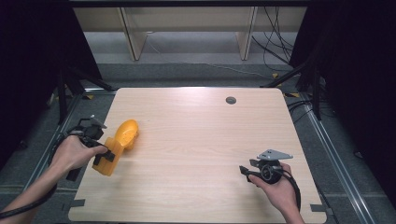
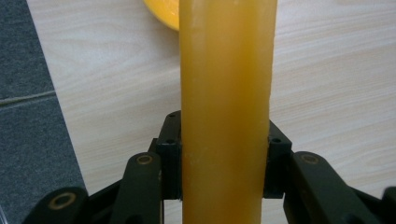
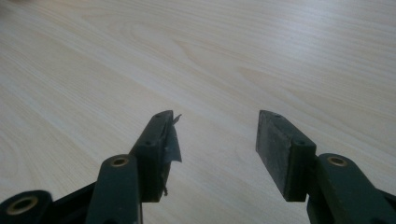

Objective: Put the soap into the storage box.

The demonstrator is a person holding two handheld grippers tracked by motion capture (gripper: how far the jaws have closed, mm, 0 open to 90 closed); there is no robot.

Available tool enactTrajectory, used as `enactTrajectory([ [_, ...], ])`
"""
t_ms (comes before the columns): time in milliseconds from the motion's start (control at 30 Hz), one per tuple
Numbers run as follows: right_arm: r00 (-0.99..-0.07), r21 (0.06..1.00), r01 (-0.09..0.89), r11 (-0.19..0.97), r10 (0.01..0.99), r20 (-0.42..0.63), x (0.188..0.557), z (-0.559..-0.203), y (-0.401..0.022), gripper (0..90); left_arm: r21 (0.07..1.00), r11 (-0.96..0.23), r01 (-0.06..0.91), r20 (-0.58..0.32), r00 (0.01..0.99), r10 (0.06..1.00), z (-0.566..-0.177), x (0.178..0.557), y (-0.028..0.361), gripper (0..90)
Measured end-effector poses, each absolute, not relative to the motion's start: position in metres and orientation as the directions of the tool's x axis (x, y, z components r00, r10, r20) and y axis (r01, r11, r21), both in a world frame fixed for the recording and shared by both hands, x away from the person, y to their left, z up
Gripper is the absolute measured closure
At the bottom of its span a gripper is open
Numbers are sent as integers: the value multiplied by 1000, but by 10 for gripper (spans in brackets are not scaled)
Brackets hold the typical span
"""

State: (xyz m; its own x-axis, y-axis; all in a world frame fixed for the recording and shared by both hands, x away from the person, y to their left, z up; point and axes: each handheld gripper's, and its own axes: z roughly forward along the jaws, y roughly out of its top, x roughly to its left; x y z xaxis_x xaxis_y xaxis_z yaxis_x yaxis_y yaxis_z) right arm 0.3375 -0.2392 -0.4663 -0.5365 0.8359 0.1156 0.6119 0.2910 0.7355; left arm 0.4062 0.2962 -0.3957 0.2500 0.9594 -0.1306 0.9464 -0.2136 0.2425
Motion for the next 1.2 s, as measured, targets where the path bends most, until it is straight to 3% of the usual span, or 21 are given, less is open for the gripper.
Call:
enactTrajectory([
  [1200, -544, 742, 603, 295, 831, 112, 339, -467, -238, 475, 280, -160, 946, -118, 200, 973, -385, 449, 291, 605],
])
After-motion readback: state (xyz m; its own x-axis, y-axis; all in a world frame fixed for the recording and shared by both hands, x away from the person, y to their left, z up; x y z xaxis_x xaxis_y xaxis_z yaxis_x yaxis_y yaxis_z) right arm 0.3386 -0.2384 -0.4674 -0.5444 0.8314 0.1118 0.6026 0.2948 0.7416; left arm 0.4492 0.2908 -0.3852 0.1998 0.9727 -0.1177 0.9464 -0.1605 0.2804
